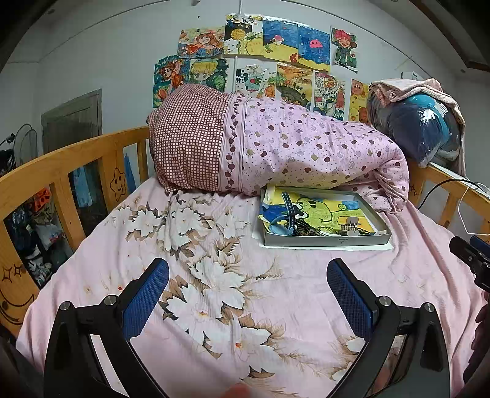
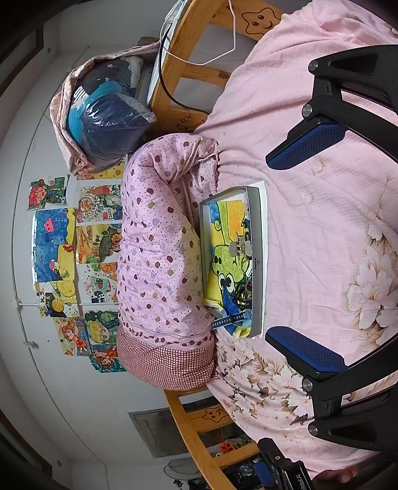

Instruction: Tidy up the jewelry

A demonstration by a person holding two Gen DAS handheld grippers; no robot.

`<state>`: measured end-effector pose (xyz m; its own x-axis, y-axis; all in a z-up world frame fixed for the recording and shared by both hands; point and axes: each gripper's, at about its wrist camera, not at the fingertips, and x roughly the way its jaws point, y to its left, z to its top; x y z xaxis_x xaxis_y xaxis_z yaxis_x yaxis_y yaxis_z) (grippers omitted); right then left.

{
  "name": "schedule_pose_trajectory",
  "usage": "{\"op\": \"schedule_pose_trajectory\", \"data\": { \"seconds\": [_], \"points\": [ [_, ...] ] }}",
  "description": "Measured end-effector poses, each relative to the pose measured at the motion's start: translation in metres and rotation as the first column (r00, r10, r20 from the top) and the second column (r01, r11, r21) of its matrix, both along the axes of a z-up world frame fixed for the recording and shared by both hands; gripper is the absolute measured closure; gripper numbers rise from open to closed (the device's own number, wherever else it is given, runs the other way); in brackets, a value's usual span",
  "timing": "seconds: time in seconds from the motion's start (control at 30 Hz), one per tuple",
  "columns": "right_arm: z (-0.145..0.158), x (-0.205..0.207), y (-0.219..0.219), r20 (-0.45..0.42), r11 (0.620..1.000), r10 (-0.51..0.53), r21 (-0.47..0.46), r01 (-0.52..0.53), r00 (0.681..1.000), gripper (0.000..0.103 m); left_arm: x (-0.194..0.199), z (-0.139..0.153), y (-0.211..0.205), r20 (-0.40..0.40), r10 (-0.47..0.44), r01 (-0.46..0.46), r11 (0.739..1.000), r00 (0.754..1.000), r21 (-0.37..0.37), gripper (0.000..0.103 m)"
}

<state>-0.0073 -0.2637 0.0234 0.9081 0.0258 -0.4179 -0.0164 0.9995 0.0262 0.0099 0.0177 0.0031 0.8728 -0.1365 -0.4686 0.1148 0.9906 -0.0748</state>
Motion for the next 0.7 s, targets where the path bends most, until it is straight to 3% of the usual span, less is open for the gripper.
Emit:
{"op": "schedule_pose_trajectory", "data": {
  "seconds": [0.7],
  "points": [
    [0.0001, -0.0002, -0.0004, -0.001, 1.000, 0.000, 0.001, 0.000, 1.000, 0.000, 0.0001, 0.0002, -0.0004, 0.002, -0.001, 0.001, 1.000, 1.000, -0.001, 0.002]
  ]
}}
